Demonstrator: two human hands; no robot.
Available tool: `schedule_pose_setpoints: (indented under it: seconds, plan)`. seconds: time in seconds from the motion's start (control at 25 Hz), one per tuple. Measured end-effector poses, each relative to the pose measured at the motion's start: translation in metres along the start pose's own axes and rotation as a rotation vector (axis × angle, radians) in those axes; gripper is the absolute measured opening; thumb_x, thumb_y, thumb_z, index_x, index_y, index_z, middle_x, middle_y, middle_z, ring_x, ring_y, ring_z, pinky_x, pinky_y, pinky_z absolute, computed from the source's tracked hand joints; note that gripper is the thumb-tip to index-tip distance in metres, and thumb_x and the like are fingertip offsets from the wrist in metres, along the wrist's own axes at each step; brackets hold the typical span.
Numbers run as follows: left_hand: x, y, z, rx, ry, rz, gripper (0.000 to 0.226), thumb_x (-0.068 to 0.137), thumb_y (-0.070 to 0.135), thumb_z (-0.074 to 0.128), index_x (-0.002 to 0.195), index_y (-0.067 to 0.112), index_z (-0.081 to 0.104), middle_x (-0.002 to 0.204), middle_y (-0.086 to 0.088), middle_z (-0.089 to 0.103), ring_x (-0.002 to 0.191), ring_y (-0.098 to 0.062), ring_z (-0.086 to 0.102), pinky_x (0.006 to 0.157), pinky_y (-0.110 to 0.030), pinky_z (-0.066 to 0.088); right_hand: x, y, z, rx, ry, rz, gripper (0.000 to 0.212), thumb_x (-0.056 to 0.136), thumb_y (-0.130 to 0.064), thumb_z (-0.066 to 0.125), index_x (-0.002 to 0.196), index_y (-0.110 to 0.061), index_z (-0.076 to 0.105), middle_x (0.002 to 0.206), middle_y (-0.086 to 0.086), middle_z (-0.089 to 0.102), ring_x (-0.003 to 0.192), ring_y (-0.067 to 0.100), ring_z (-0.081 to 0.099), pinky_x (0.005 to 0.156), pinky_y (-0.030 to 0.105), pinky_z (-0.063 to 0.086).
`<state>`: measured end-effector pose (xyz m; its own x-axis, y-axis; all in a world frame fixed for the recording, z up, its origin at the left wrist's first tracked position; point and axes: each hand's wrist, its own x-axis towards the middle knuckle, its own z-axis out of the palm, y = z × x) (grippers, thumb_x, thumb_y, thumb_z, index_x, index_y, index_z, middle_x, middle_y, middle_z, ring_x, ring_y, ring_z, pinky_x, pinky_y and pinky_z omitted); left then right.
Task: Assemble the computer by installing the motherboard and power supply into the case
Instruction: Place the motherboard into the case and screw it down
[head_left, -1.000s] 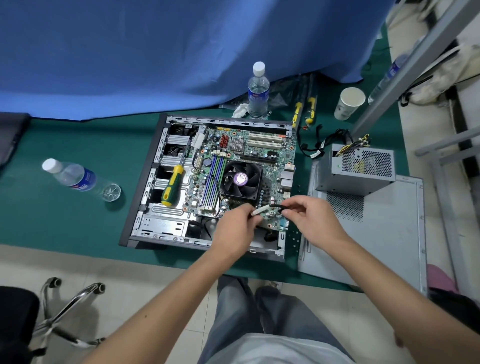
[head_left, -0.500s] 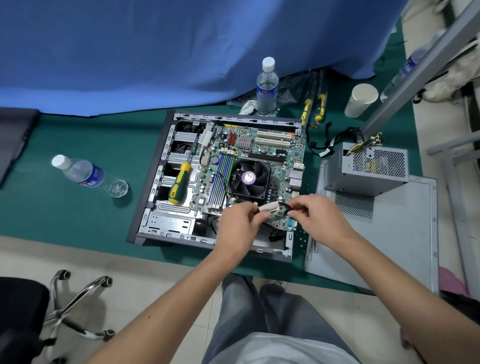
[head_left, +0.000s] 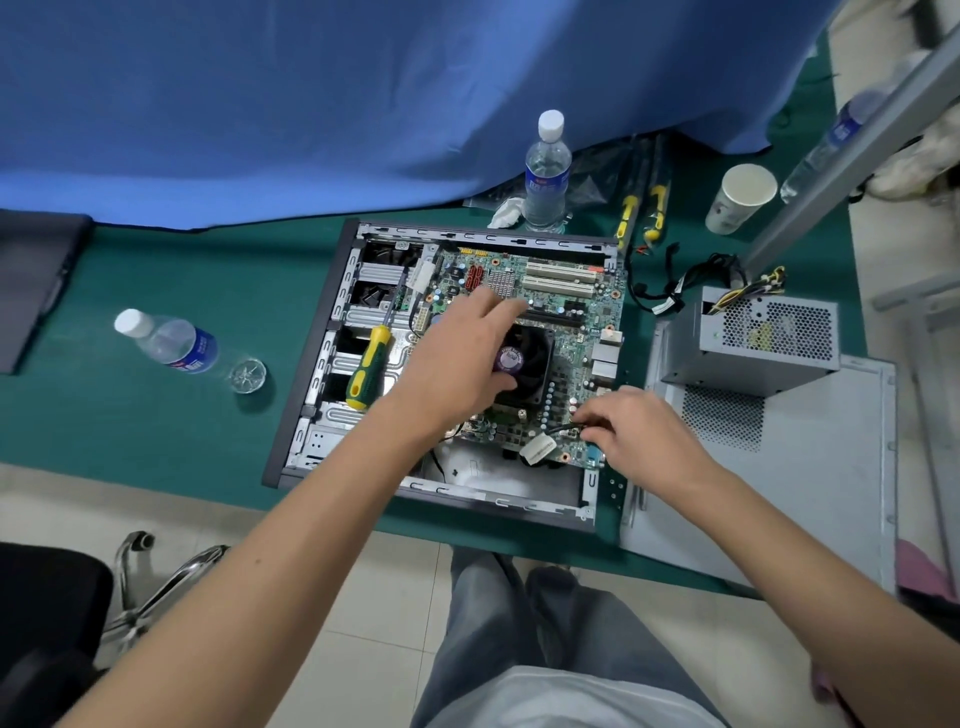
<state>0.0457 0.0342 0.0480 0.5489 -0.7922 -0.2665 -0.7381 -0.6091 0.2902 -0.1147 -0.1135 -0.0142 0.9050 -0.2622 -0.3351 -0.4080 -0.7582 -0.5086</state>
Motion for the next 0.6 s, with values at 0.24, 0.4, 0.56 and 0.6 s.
schedule_pose_setpoints:
  seconds: [0.24,0.4,0.56,0.6]
  plan:
    - [0.024,0.0,-0.003,0.066,-0.301,0.022,0.103,0.075,0.035,0.083,0.157,0.018,0.022,0.157,-0.006,0.033,0.142,-0.026,0.031,0.116,-0.036,0.026,0.003,0.0,0.003,-0.075,0.014,0.019,0.014,0.092,-0.022,0.068,0.099,-0.012,0.074,0.094,-0.004,0.048,0.091,0.012,0.043,0.08,0.025,0.038]
    - [0.023,0.005,0.002,0.135,-0.279,0.027,0.11,0.07,0.028,0.088,0.157,0.017,0.021,0.159,-0.007,0.03,0.144,-0.026,0.03,0.117,-0.035,0.026,0.007,-0.009,-0.001,-0.154,-0.077,0.057,0.007,0.091,-0.014,0.069,0.086,-0.009,0.07,0.09,-0.002,0.052,0.091,0.016,0.054,0.074,0.029,0.046]
    - [0.025,0.002,0.001,0.092,-0.266,-0.005,0.11,0.067,0.026,0.09,0.156,0.02,0.024,0.158,-0.005,0.033,0.144,-0.025,0.031,0.116,-0.034,0.027,0.015,-0.021,-0.003,-0.22,-0.121,0.076,0.01,0.089,-0.004,0.064,0.08,-0.006,0.064,0.089,0.002,0.055,0.085,0.018,0.055,0.074,0.034,0.052]
    - [0.024,0.001,0.001,0.076,-0.272,-0.014,0.111,0.066,0.026,0.09,0.156,0.02,0.025,0.158,-0.004,0.033,0.144,-0.025,0.031,0.116,-0.034,0.027,0.017,-0.021,-0.003,-0.203,-0.124,0.092,0.011,0.089,-0.005,0.065,0.079,-0.006,0.064,0.088,0.003,0.056,0.084,0.018,0.056,0.075,0.035,0.053]
